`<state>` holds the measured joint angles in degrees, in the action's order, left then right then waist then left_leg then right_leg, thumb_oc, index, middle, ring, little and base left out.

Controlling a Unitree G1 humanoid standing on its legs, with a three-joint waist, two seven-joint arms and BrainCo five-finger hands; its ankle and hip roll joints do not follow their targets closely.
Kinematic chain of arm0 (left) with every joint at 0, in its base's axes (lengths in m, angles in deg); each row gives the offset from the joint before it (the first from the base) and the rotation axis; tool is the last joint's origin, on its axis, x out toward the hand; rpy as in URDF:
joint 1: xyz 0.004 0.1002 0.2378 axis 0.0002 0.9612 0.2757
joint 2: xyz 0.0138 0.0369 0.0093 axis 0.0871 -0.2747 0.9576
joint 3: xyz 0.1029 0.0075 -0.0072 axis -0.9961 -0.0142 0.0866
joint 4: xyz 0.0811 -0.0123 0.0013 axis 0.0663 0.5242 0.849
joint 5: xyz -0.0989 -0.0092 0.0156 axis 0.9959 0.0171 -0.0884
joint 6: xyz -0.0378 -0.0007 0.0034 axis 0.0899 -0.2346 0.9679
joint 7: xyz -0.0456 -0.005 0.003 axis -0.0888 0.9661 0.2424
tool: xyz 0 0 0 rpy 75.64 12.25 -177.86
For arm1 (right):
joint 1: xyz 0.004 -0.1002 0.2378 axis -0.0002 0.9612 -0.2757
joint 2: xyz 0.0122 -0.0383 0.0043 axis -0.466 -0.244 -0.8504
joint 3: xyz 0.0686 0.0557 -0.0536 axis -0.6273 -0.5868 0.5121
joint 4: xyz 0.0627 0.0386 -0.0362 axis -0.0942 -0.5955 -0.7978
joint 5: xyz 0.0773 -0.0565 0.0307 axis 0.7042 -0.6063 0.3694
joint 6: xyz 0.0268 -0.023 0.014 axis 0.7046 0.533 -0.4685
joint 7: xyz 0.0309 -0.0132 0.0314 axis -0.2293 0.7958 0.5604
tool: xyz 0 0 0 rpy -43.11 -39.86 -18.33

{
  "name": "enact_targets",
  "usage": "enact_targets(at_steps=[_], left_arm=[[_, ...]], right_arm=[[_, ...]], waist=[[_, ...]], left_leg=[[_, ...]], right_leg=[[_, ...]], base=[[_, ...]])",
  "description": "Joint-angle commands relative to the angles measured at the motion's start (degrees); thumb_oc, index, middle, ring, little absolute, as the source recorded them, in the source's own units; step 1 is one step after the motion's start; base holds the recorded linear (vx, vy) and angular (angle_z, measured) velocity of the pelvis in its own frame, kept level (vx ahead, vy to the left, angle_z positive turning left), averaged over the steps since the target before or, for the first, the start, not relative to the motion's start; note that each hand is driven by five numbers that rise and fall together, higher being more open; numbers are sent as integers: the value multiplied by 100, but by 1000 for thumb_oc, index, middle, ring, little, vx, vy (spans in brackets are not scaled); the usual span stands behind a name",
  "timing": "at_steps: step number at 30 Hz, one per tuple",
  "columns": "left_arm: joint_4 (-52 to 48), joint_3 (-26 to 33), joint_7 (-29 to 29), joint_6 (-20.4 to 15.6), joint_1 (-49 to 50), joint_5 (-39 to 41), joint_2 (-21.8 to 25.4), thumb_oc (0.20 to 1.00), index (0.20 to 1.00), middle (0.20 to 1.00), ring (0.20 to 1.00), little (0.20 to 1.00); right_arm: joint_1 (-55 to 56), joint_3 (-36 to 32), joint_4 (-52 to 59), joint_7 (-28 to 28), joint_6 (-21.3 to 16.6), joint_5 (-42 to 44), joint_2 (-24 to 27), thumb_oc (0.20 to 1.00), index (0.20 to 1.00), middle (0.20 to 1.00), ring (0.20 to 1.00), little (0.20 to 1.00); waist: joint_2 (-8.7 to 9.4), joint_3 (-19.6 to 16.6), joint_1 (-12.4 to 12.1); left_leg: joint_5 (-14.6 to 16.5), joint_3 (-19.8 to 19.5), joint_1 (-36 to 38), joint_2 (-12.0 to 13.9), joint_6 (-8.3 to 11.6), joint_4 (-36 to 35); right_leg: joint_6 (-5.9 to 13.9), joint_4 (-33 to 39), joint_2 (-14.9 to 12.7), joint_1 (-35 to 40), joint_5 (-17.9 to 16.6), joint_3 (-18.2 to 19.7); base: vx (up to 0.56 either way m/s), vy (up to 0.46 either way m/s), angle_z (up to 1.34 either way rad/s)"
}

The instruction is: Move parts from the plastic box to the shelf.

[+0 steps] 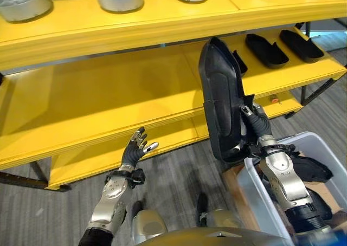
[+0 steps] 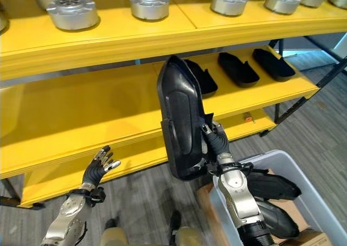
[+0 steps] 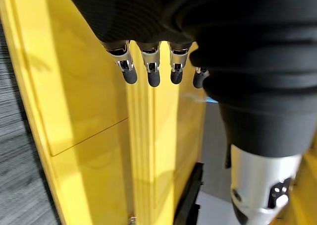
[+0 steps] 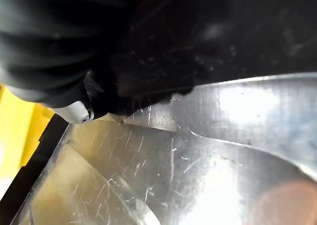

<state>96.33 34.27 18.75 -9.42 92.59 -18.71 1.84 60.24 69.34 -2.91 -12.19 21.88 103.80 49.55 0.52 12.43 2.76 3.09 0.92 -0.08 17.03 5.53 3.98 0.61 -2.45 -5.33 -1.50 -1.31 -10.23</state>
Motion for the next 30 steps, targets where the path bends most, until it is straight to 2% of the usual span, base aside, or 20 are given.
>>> enact_targets(at_steps=[1,2,4,5,6,11,16,22,23,25,28,30], left_arm=[[-471,146,-105,-250,304,97,245,1000,1000,1000,1000,1000],[-515,160,-136,-243,322,53,292,1000,1000,1000,1000,1000],[-531,182,-145,-240,335,38,321,1000,1000,1000,1000,1000],[-538,204,-136,-237,330,-2,365,1000,1000,1000,1000,1000],[-539,204,-136,-236,330,-2,367,1000,1000,1000,1000,1000],[-560,256,-60,-241,253,-44,478,1000,1000,1000,1000,1000],[-557,270,-31,-228,215,-37,518,1000,1000,1000,1000,1000],[-553,216,8,-218,107,37,621,1000,1000,1000,1000,1000],[-598,113,41,-212,-15,153,705,1000,1000,1000,1000,1000],[-682,-115,46,-252,-172,320,849,1000,1000,1000,1000,1000],[-773,-235,72,-293,-300,464,945,1000,1000,1000,1000,1000],[-879,-328,130,-367,-371,628,1086,1000,1000,1000,1000,1000]], right_arm=[[-34,-154,509,4,-436,-23,-32,200,200,200,200,200],[36,-186,472,4,-408,-76,-75,200,200,200,200,200],[60,-193,465,28,-394,-96,-105,200,200,200,200,200],[85,-169,486,47,-364,-191,-146,200,200,200,200,200],[84,-169,484,47,-365,-192,-150,200,200,200,200,200],[79,-88,398,98,-284,-180,-270,200,200,200,200,200],[-99,28,304,122,-225,-102,-306,200,200,200,200,200],[-891,237,-216,-10,-146,-7,-303,200,200,200,200,200],[-1615,262,-574,-248,-127,4,-263,200,200,200,200,200],[-2565,360,-1142,-565,-111,-60,-200,200,200,200,200,200],[-3216,352,-1577,-814,-126,43,-138,200,200,200,200,200],[-4132,308,-2213,-1097,-80,115,162,200,200,200,200,200]], waist=[[-29,-556,-131],[15,-559,-188],[53,-544,-206],[109,-547,-267],[117,-547,-265],[301,-521,-399],[401,-528,-483],[505,-483,-726],[506,-358,-885],[423,-77,-1031],[324,147,-1081],[152,414,-1133]], left_leg=[[-922,-54,241,-273,-75,-652],[-786,-59,223,-456,-131,-523],[-739,-38,218,-532,-157,-469],[-628,-27,181,-712,-225,-433],[-624,-28,178,-723,-231,-426],[-387,-47,-87,-1126,-378,-166],[-277,-40,-265,-1270,-428,10],[-212,-26,-458,-1347,-453,164],[-217,-117,-713,-1369,-378,356],[-243,-264,-1144,-1333,-265,700],[-266,-350,-1409,-1301,-208,868],[-304,-385,-1771,-1244,-161,1087]], right_leg=[[348,-544,-155,174,347,196],[420,-467,-320,347,301,180],[458,-438,-403,408,272,156],[551,-378,-585,470,183,124],[557,-372,-596,474,181,123],[737,-199,-987,571,-93,-22],[810,-55,-1119,587,-268,-127],[850,23,-1170,566,-341,-228],[832,-50,-1167,492,-267,-331],[759,-308,-1145,244,-68,-461],[703,-589,-1129,-41,41,-480],[660,-1006,-1124,-534,141,-447]], base=[[86,263,13],[56,173,3],[58,253,21],[44,256,35],[40,250,25],[34,193,19],[42,91,18],[28,13,5],[-119,-103,16],[-188,-106,31],[-134,-34,58],[-187,-7,15]])
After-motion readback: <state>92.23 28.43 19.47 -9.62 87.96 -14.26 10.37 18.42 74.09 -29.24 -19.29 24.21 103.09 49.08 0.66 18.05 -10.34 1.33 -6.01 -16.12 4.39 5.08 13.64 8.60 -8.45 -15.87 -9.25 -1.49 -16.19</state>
